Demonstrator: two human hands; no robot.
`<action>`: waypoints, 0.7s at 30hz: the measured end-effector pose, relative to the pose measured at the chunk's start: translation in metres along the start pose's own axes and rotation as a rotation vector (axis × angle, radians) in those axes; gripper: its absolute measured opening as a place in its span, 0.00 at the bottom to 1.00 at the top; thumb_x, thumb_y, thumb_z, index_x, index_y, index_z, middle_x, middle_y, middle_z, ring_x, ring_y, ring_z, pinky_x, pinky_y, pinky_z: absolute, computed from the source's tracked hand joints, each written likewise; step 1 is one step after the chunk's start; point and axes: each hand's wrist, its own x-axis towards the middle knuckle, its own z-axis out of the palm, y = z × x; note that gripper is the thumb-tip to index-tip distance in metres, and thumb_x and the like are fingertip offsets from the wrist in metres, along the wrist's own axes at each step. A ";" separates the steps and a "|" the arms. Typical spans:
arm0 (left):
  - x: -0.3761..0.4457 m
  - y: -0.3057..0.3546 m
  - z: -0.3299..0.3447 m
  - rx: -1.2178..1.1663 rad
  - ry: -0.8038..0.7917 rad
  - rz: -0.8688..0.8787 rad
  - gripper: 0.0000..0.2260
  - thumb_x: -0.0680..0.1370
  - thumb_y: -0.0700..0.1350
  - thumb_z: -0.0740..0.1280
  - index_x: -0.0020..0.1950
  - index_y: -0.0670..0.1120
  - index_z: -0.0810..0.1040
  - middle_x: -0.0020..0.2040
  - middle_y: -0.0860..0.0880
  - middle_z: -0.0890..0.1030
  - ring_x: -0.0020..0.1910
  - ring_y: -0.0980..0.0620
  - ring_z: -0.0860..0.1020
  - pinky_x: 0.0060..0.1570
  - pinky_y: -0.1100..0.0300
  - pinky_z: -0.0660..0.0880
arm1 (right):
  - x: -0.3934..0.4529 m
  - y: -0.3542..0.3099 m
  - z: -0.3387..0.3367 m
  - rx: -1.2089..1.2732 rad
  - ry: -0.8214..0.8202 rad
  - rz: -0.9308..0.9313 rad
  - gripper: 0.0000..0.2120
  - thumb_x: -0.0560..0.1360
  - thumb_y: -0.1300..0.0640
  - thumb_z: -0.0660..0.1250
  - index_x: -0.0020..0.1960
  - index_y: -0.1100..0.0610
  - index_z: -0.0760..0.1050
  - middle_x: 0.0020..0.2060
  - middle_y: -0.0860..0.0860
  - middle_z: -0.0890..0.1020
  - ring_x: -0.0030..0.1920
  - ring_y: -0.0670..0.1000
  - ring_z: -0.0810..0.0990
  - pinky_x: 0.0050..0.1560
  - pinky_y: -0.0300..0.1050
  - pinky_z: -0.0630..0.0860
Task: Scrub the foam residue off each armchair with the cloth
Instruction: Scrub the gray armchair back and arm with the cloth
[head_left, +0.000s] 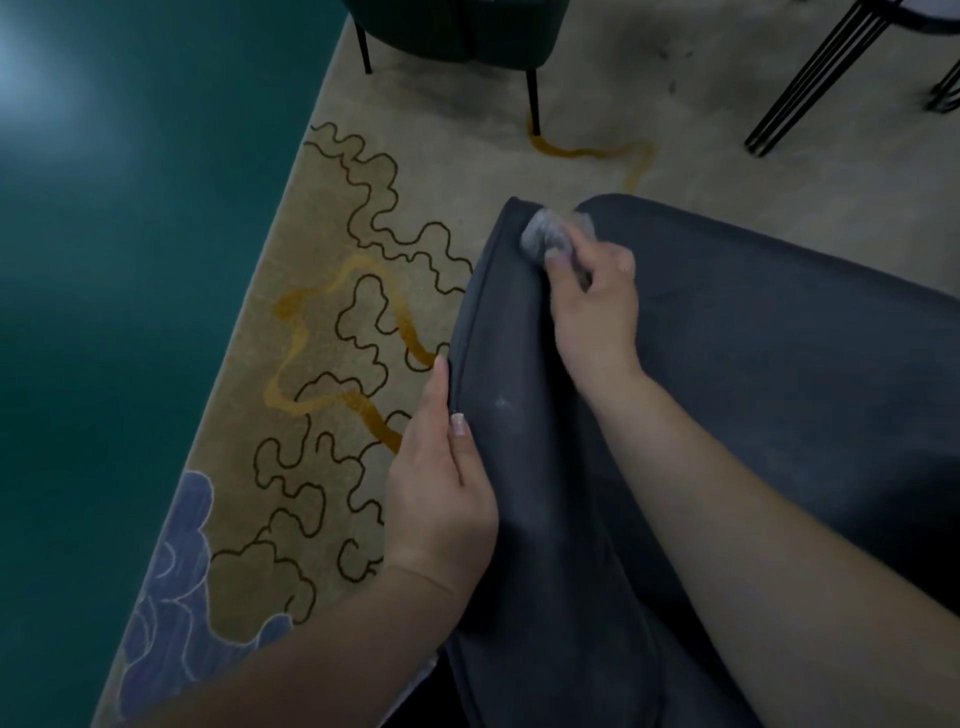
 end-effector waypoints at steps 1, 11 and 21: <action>0.000 0.000 0.000 0.006 0.000 -0.002 0.22 0.81 0.47 0.52 0.77 0.50 0.60 0.71 0.50 0.71 0.68 0.55 0.70 0.65 0.63 0.66 | -0.020 0.002 -0.005 -0.023 -0.046 -0.063 0.16 0.78 0.56 0.64 0.63 0.43 0.74 0.53 0.49 0.67 0.51 0.44 0.72 0.56 0.24 0.65; 0.000 0.001 0.000 0.008 0.001 -0.005 0.22 0.82 0.48 0.52 0.77 0.53 0.59 0.71 0.54 0.70 0.68 0.60 0.68 0.67 0.67 0.64 | 0.032 0.023 -0.011 0.354 0.194 0.179 0.14 0.80 0.61 0.60 0.64 0.55 0.75 0.57 0.47 0.80 0.59 0.42 0.77 0.66 0.41 0.70; 0.000 0.001 0.000 0.029 0.002 -0.002 0.23 0.81 0.48 0.52 0.77 0.51 0.59 0.71 0.51 0.70 0.68 0.55 0.69 0.64 0.66 0.64 | -0.066 0.018 -0.025 0.059 -0.210 -0.200 0.17 0.77 0.60 0.64 0.58 0.40 0.77 0.51 0.45 0.69 0.47 0.36 0.72 0.52 0.26 0.69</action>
